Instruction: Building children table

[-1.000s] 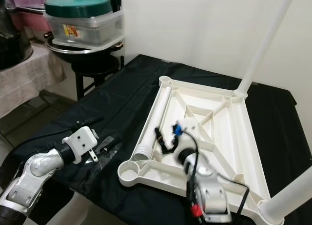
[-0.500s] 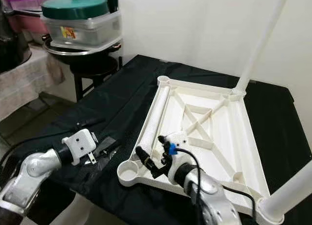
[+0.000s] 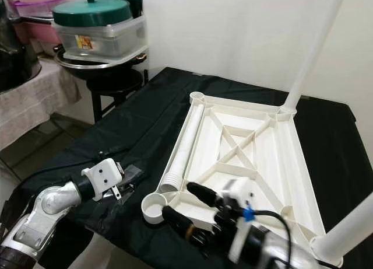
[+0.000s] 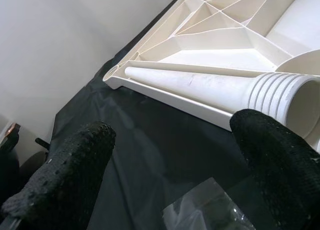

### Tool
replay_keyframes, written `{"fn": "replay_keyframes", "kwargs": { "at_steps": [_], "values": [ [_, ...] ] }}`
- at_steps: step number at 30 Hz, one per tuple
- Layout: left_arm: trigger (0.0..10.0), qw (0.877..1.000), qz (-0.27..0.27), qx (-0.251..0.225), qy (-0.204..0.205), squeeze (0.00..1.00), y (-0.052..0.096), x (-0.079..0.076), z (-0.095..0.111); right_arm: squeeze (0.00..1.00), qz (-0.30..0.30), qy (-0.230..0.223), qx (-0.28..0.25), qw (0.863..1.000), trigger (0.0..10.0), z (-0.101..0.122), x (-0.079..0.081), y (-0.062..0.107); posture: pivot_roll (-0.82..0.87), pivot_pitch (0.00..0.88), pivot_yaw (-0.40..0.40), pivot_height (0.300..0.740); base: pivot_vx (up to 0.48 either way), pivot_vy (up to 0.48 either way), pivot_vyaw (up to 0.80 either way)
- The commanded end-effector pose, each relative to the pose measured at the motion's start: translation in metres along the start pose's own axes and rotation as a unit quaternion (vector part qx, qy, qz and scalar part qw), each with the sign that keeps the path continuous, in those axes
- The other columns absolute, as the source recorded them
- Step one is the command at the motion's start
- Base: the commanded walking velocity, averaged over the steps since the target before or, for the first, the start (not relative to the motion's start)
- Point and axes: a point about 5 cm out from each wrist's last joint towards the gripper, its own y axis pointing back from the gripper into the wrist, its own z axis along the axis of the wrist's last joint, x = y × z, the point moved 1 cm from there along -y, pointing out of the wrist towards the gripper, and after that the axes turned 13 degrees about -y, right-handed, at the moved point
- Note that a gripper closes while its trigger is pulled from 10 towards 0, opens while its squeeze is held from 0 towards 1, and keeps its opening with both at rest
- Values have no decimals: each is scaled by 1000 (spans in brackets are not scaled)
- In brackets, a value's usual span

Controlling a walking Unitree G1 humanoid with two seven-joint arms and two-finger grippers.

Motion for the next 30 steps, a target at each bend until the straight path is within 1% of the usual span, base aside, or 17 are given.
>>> {"fn": "replay_keyframes", "kwargs": {
  "at_steps": [1, 2, 3, 7, 10, 11, 12, 13, 15, 16, 17, 19, 21, 24, 25, 29, 30],
  "values": [
    [10000, 1000, -4, -1, -2, 0, -2, -2, 0, 0, 21, -14, 6, 1000, 10000, 0, 6, 4, -40, 0, -16, 740, 0, 0, 0],
    [10000, 1000, -3, -1, -2, 0, -2, -3, 0, 0, 23, -45, 20, 999, 10000, -5, 4, 11, -42, 0, -22, 740, 0, 0, 0],
    [10000, 1000, -3, -1, -2, 0, -2, -3, 0, 0, 23, -45, 20, 999, 10000, -5, 4, 11, -42, 0, -22, 740, 0, 0, 0],
    [10000, 1000, 2, 3, -2, 0, -1, -3, -2, 0, 2, -107, 54, 993, 10000, -16, -6, 34, -41, 0, -28, 740, 0, 0, 0],
    [10000, 1000, 3, 4, -2, 0, -1, -3, -2, 0, 1, -124, 54, 991, 10000, -16, -8, 37, -41, 0, -32, 740, 0, 0, 0],
    [10000, 1000, 5, 7, -3, 0, 0, -3, -4, 0, -28, -146, 95, 984, 10000, -26, -16, 45, -41, 0, -35, 740, 0, 0, 0],
    [10000, 1000, 5, 7, -3, 0, 0, -3, -4, 0, -28, -146, 95, 984, 10000, -26, -16, 45, -41, 0, -35, 740, 0, 0, 0],
    [10000, 1000, 6, 8, -3, 0, 0, -3, -5, 0, -44, -149, 116, 981, 10000, -32, -20, 50, -39, 0, -37, 740, 0, 0, 0],
    [10000, 1000, 6, 8, -3, 0, 0, -3, -5, 0, -44, -149, 116, 981, 10000, -32, -20, 50, -39, 0, -37, 740, 0, 0, 0],
    [10000, 1000, 6, 8, -4, 0, -1, -3, -5, 0, -73, -152, 147, 975, 10000, -39, -27, 57, -38, 0, -38, 740, 0, 0, 0],
    [10000, 1000, 6, 8, -4, 0, -1, -3, -5, 0, -73, -152, 147, 975, 10000, -39, -27, 57, -38, 0, -38, 740, 0, 0, 0],
    [10000, 1000, 7, 7, -5, 0, -1, -3, -5, 0, -122, -159, 182, 963, 10000, -45, -42, 68, -39, 0, -39, 740, 0, 0, 0],
    [10000, 1000, 7, 7, -5, 0, -1, -3, -5, 0, -122, -159, 182, 963, 10000, -45, -42, 68, -39, 0, -39, 740, 0, 0, 0],
    [10000, 1000, 4, 6, -4, 0, -3, -5, -5, 0, -212, -139, 211, 944, 10000, -50, -69, 81, -42, 0, -40, 740, 0, 0, 0],
    [10000, 1000, 4, 6, -4, 0, -3, -5, -5, 0, -212, -139, 211, 944, 10000, -50, -69, 81, -42, 0, -40, 740, 0, 0, 0],
    [10000, 1000, -8, 1, 4, 0, -6, -12, -3, 0, -275, -116, 215, 930, 10000, -50, -93, 86, -38, 0, -38, 740, 0, 0, 0],
    [10000, 1000, -8, 1, 4, 0, -6, -12, -3, 0, -275, -116, 215, 930, 10000, -50, -93, 86, -38, 0, -38, 740, 0, 0, 0]
  ]
}}
